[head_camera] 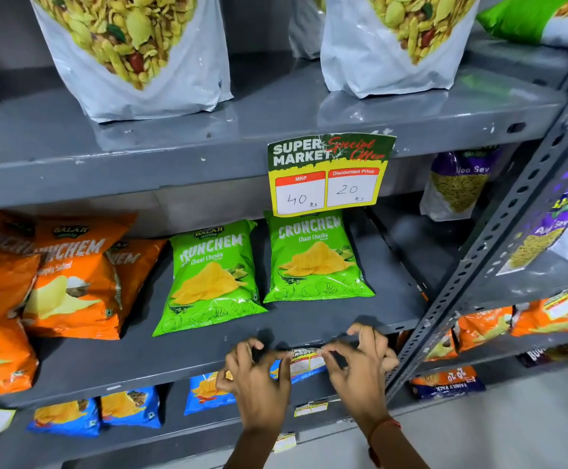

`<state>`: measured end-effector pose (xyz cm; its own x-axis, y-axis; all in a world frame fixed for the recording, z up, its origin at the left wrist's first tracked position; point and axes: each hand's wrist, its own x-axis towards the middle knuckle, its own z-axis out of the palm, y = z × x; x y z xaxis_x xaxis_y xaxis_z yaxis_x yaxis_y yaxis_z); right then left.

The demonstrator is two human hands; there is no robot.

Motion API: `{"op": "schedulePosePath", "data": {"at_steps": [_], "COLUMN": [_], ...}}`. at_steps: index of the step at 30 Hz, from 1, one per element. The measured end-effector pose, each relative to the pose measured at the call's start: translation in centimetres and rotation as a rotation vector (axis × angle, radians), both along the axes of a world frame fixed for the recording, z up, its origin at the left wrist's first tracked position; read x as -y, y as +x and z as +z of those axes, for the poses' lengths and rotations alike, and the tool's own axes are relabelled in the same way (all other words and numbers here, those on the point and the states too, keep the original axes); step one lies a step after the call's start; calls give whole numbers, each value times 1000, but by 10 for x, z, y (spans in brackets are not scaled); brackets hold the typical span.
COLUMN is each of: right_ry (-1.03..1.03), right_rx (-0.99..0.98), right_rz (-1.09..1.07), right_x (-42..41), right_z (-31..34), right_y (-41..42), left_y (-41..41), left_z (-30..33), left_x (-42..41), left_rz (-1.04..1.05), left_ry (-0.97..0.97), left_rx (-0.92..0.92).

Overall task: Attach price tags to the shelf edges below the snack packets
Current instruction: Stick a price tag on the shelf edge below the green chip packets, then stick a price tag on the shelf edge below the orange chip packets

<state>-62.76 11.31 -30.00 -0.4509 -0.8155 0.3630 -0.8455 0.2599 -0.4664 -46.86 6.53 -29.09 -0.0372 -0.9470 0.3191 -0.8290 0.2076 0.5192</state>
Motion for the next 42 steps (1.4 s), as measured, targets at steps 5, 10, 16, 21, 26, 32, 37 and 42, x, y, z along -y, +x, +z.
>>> {"op": "schedulePosePath", "data": {"at_steps": [5,10,16,21,26,32,37,42], "right_ry": [14,28,-17,-223,-284,-163,30,87], "right_rx": [-4,-12,96,49,54,-175,-417,-447], "right_rz": [5,-14,-160,-108,144,644,783,732], "right_x": [8,12,4,16,51,86,118,154], "right_z": [1,2,6,24,61,88,76,57], "right_y": [3,-1,-6,34,145,337,455,501], "left_y": [-1,1,21,75,161,310,414,469], "left_z": [-6,-9,-11,-6,8,-25,-44,-40], "left_x": [6,8,4,-2,3,14,43,81], "left_rz": [21,49,111,200,580,816,797,637], "left_ry": [-2,-22,18,37,84,247,319,291], "left_rx": [-14,2,-80,-206,-580,-907,-847,-817]}}
